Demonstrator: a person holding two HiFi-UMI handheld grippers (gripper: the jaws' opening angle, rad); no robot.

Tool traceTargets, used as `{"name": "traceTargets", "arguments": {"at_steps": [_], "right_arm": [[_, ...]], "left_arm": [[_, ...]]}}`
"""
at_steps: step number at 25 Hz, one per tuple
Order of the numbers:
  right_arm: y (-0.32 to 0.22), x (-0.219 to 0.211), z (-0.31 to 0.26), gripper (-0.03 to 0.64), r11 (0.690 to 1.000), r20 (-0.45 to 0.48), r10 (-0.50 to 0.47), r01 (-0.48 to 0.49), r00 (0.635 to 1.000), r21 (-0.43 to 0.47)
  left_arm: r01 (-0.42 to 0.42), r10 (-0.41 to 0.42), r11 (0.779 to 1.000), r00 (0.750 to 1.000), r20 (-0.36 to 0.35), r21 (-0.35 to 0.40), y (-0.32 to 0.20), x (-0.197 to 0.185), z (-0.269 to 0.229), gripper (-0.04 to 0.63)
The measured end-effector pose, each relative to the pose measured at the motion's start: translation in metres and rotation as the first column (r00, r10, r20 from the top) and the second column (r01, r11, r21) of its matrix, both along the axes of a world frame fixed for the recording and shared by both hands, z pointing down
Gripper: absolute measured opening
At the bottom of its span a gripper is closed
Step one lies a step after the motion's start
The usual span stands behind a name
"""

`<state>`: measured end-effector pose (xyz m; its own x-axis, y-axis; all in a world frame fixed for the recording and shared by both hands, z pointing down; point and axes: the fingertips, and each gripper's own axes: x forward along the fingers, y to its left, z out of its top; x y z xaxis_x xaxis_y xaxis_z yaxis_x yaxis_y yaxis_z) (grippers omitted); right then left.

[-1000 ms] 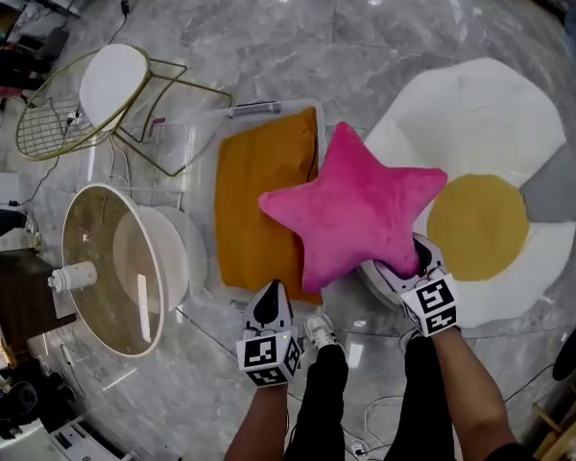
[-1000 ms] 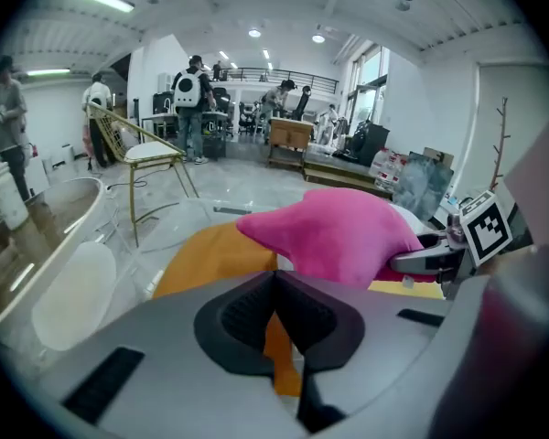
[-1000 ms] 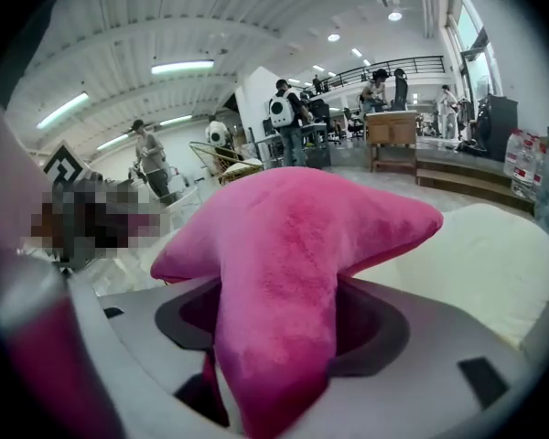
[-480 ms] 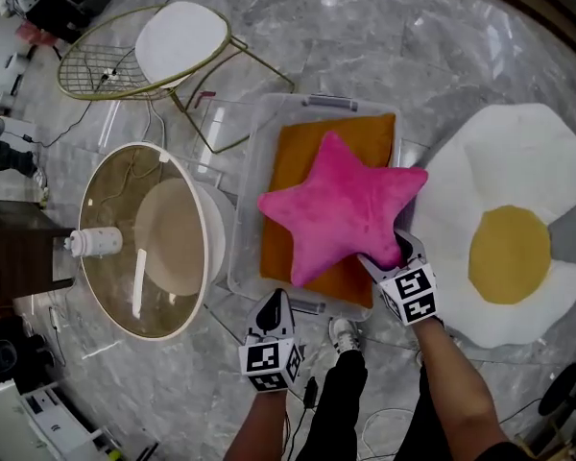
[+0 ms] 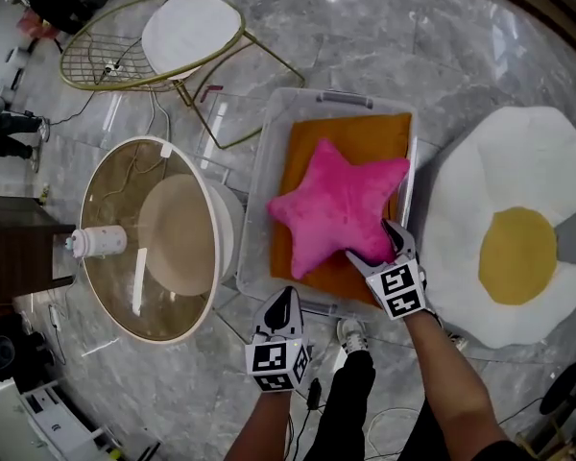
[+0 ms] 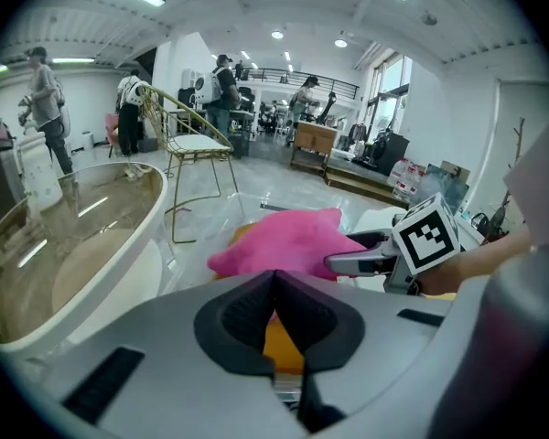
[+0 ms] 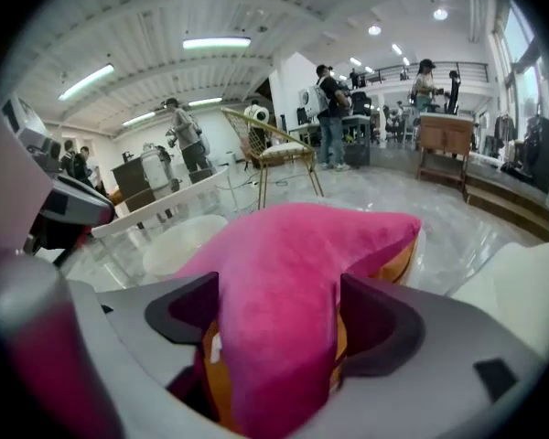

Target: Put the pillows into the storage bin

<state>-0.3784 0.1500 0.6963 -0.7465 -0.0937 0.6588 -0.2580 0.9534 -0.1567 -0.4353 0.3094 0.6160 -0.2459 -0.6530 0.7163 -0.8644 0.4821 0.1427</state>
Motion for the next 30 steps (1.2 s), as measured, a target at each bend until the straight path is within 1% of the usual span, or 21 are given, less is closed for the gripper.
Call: {"name": "traceTargets", "arguments": {"at_steps": [2, 7, 9, 13, 16, 17, 18, 19, 21, 23, 25, 27, 30], "right_arm": [[-0.001, 0.003, -0.022, 0.462, 1.0, 0.041, 0.0, -0.001, 0.999, 0.028], [0.002, 0.029, -0.073, 0.454, 0.999, 0.09, -0.033, 0.029, 0.995, 0.045], [0.003, 0.042, -0.099, 0.395, 0.998, 0.113, -0.04, 0.035, 0.993, 0.047], [-0.006, 0.073, -0.16, 0.23, 0.994, 0.154, -0.049, 0.034, 0.987, 0.1], [-0.029, 0.107, -0.212, 0.14, 0.988, 0.166, 0.0, -0.026, 0.986, 0.155], [-0.038, 0.121, -0.231, 0.099, 0.984, 0.174, 0.03, -0.06, 0.984, 0.17], [-0.047, 0.136, -0.251, 0.037, 0.979, 0.183, 0.06, -0.094, 0.981, 0.182], [-0.054, 0.151, -0.27, 0.015, 0.974, 0.19, 0.084, -0.121, 0.978, 0.194], [-0.065, 0.179, -0.308, 0.014, 0.964, 0.202, 0.117, -0.16, 0.972, 0.214], [-0.067, 0.203, -0.343, 0.014, 0.957, 0.229, 0.147, -0.196, 0.962, 0.211], [-0.063, 0.221, -0.377, 0.012, 0.954, 0.272, 0.179, -0.234, 0.946, 0.189], [-0.056, 0.242, -0.408, 0.012, 0.95, 0.307, 0.231, -0.283, 0.923, 0.135], [-0.046, 0.275, -0.454, 0.012, 0.933, 0.354, 0.315, -0.355, 0.881, 0.053]], "left_arm": [[-0.003, 0.003, 1.0, 1.0, -0.008, 0.009, -0.003, 0.002, 0.0, 0.018], [-0.01, 0.01, 0.999, 1.0, -0.007, 0.033, -0.018, 0.014, -0.017, 0.018], [-0.016, 0.017, 0.999, 1.0, -0.005, 0.048, -0.026, 0.023, -0.028, 0.018], [-0.06, 0.06, 0.996, 0.998, -0.005, 0.071, -0.052, 0.052, -0.06, 0.017], [-0.099, 0.101, 0.991, 0.995, -0.021, 0.088, -0.075, 0.085, -0.094, 0.017], [-0.111, 0.115, 0.989, 0.993, -0.03, 0.095, -0.083, 0.097, -0.109, 0.017], [-0.122, 0.128, 0.987, 0.991, -0.045, 0.108, -0.09, 0.11, -0.126, 0.018], [-0.131, 0.14, 0.983, 0.988, -0.061, 0.129, -0.098, 0.124, -0.146, 0.018], [-0.155, 0.169, 0.972, 0.983, -0.07, 0.175, -0.114, 0.15, -0.187, 0.017], [-0.193, 0.205, 0.96, 0.978, -0.044, 0.204, -0.126, 0.173, -0.223, 0.018], [-0.237, 0.245, 0.947, 0.969, -0.011, 0.217, -0.134, 0.191, -0.253, 0.018], [-0.271, 0.276, 0.936, 0.961, 0.009, 0.226, -0.14, 0.207, -0.282, 0.018], [-0.314, 0.316, 0.916, 0.948, 0.033, 0.248, -0.143, 0.229, -0.329, 0.017]]}}
